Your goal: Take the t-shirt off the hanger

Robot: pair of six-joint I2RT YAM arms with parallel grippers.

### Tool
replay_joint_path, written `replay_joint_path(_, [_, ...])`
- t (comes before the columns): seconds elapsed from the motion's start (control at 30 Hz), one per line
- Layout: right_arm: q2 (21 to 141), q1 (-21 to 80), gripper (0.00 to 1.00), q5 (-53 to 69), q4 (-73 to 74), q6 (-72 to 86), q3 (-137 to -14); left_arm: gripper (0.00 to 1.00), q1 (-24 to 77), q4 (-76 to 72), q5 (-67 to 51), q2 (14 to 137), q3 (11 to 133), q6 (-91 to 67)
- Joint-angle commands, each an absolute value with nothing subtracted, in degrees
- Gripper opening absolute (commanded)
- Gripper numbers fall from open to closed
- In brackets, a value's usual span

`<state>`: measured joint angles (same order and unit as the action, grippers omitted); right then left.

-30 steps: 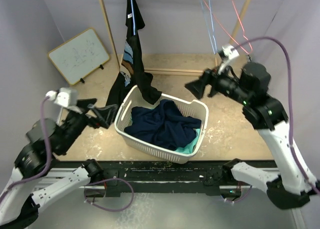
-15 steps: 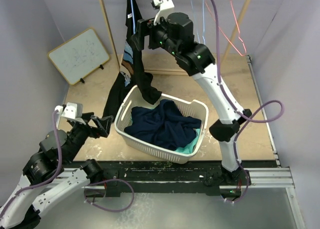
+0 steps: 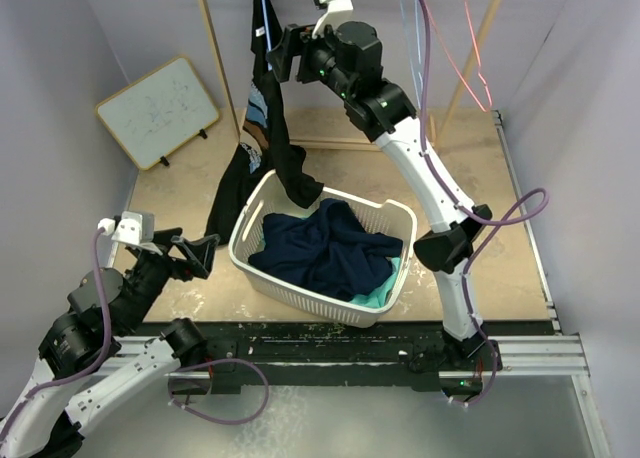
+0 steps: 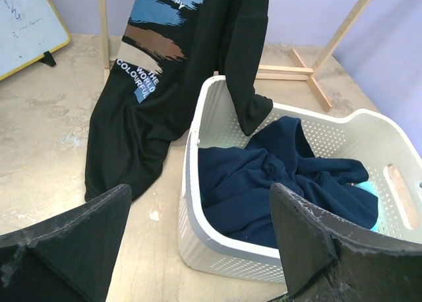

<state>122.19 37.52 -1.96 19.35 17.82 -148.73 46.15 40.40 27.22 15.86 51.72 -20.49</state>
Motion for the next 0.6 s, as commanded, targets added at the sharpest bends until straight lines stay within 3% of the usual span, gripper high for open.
replay_joint_path(0.0, [121.97, 37.90, 0.77, -0.35, 12.61, 19.84, -151.15, 0.88, 45.87, 39.66, 26.81, 15.04, 51.90, -21.12])
replay_joint_path(0.43, [127.64, 38.92, 0.51, -0.32, 13.10, 21.14, -153.67, 0.88, 45.62, 39.77, 25.84, 16.34, 51.86, -21.01])
replay_joint_path(0.53, [127.05, 38.91, 0.23, -3.74, 14.34, 20.57, -152.92, 0.88, 45.60, 39.82, 25.76, 16.19, 51.76, -21.10])
replay_joint_path(0.57, [126.49, 38.91, 0.20, -5.10, 14.08, 20.03, -152.08, 0.88, 45.61, 39.85, 25.75, 16.06, 51.77, -21.17])
